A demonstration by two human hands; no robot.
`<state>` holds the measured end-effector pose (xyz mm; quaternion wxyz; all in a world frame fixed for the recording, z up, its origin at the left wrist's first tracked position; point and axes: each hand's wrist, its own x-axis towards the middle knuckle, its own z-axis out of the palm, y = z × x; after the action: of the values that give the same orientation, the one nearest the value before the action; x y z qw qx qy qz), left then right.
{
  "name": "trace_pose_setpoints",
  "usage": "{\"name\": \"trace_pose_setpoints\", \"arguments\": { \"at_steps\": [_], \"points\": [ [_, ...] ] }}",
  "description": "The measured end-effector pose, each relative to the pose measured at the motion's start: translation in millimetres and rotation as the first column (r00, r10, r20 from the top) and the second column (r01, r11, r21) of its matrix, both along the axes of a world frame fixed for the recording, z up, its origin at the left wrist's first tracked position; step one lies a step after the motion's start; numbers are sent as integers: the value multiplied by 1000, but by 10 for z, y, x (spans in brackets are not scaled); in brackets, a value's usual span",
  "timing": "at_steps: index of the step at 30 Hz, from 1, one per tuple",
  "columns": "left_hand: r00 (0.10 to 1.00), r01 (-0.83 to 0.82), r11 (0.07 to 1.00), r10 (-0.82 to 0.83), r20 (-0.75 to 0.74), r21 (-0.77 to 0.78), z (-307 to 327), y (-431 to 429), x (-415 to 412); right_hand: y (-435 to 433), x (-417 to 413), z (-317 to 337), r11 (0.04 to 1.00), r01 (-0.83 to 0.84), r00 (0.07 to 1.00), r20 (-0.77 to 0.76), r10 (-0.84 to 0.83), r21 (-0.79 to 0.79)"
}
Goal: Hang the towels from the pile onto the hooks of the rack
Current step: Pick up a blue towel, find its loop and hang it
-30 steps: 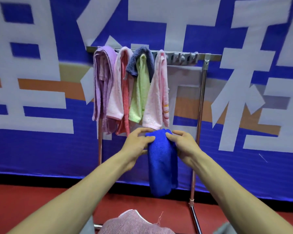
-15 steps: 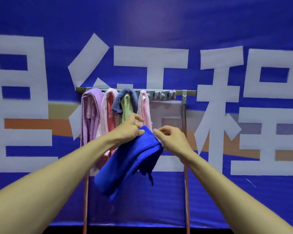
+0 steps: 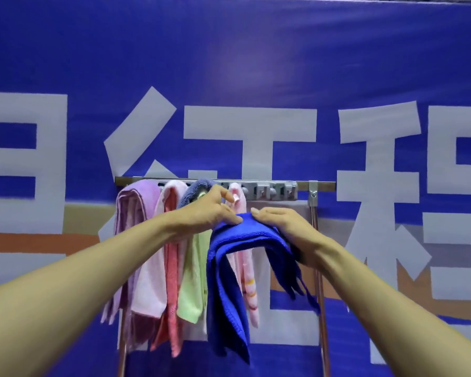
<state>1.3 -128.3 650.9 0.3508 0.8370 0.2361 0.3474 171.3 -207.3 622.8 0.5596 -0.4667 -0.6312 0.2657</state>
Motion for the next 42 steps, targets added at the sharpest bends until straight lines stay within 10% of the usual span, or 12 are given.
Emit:
{"name": "trace_pose_setpoints", "arguments": {
  "at_steps": [8, 17, 21, 25, 28, 33, 39, 42],
  "points": [
    [975, 175, 934, -120, 188, -311, -213, 671, 195, 732, 371, 483, 990, 66, 991, -122, -51, 124],
    [942, -335, 922, 330, 59, 195, 754, 1093, 236, 1194, 462, 896, 866, 439, 889, 24, -458, 241],
    [837, -498, 731, 547, 36, 467, 1007, 1302, 473, 1375, 375, 989, 584, 650, 444, 381, -811, 486],
    [720, -497, 502, 694, 13, 708, 897, 1439, 617, 1488, 309, 807, 396, 431, -64, 465, -883, 811],
    [720, -393, 359, 693, 40, 846, 798, 1417, 682, 1507, 280, 618, 318, 272, -187, 374, -908, 908],
    [669, -108, 17, 741, 60, 994, 599, 1403, 636, 1615, 344, 305, 240, 188, -120, 265, -957, 952],
    [648, -70, 160, 758, -77, 985, 201, 1210, 652, 1823, 441, 20, 299, 362, 125, 272, -954, 883],
    [717, -264, 479, 678, -161, 837, 64, 1153, 730, 1756, 401, -6, 674, 441, 612, 352, -709, 593]
  ]
}}
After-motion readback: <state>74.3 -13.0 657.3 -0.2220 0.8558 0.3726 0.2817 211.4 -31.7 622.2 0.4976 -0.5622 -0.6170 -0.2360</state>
